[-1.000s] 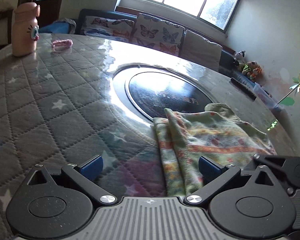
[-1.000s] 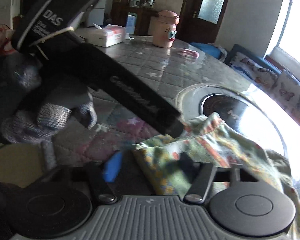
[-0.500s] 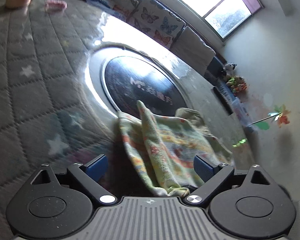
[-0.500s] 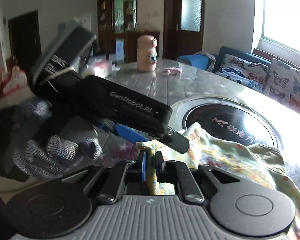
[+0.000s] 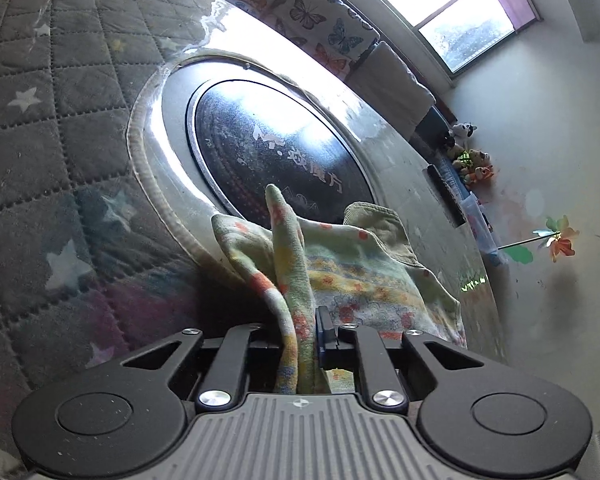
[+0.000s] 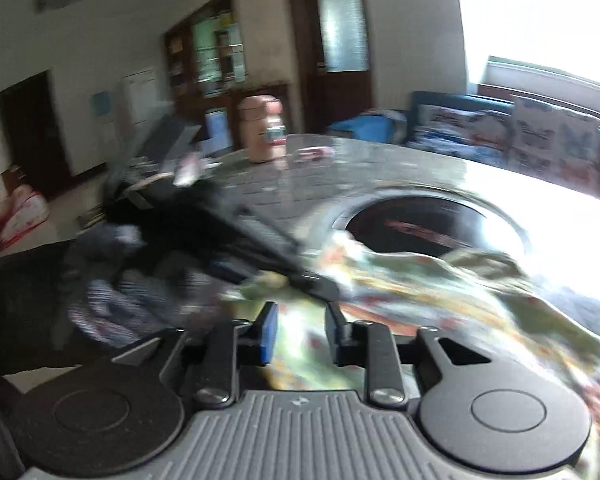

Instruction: Fold clothes

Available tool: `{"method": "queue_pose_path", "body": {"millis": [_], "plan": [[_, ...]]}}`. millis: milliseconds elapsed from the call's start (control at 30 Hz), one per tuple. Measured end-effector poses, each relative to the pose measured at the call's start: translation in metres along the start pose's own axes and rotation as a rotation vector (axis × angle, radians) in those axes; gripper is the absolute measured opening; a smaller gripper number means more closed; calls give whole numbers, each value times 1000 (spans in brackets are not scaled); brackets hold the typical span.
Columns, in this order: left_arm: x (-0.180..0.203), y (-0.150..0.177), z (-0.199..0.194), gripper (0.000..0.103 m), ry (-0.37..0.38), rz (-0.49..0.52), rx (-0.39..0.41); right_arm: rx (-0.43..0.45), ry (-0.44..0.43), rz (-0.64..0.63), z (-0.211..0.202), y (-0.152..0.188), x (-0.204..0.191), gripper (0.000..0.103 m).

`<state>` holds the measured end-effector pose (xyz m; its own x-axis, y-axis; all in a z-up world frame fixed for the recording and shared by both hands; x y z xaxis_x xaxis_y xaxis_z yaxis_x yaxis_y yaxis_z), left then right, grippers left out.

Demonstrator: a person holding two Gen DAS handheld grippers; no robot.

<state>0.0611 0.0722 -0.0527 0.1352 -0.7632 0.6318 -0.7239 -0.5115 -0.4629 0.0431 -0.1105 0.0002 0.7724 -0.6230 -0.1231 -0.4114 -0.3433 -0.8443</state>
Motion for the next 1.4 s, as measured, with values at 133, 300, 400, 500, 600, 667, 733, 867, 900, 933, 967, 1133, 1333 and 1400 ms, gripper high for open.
{"method": "queue_pose_path", "body": {"millis": [133, 300, 400, 500, 600, 667, 733, 867, 900, 933, 967, 1133, 1333, 1400], "plan": [[2, 1, 0, 15, -8, 25, 7, 0, 202, 80, -5, 11, 56, 40], [2, 2, 0, 15, -9, 30, 7, -28, 448, 149, -5, 29, 123, 46], [4, 1, 1, 15, -15, 40, 8, -31, 508, 187, -5, 36, 144, 52], [6, 1, 2, 15, -25, 57, 9, -25, 509, 222, -7, 40, 151, 52], [10, 2, 3, 15, -44, 94, 16, -18, 510, 257, -8, 43, 158, 52], [14, 3, 4, 15, -64, 126, 22, -13, 511, 280, -9, 45, 163, 51], [18, 3, 5, 15, -84, 160, 28, -8, 512, 304, -10, 48, 168, 39], [26, 1, 4, 12, -99, 194, 36, 10, 508, 347, -15, 50, 173, 14], [28, 0, 3, 11, -100, 202, 40, 19, 503, 357, -18, 50, 173, 11], [34, -3, 2, 11, -96, 218, 46, 29, 499, 366, -20, 50, 172, 9], [40, -5, 0, 11, -91, 235, 52, 43, 494, 375, -25, 49, 170, 9], [78, -18, 1, 10, -59, 332, 71, 123, 504, 378, -55, 41, 165, 8], [134, -22, 30, 9, -9, 449, 48, 193, 601, 357, -98, 32, 176, 8], [155, -22, 42, 9, 15, 482, 41, 207, 645, 353, -112, 30, 186, 8]]}}
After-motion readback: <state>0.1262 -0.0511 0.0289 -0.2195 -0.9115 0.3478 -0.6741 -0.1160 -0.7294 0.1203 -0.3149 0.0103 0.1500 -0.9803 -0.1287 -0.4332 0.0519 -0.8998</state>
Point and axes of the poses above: each gripper's, at about its wrist camera, not at the fingertips, and z roughly the way its jaws point, x to its right, y to its underside, the point moved 6 cm from there along z, roughly the way its jaws point, and after that the axes turned 2 degrees about x, right-handed, at the moved point
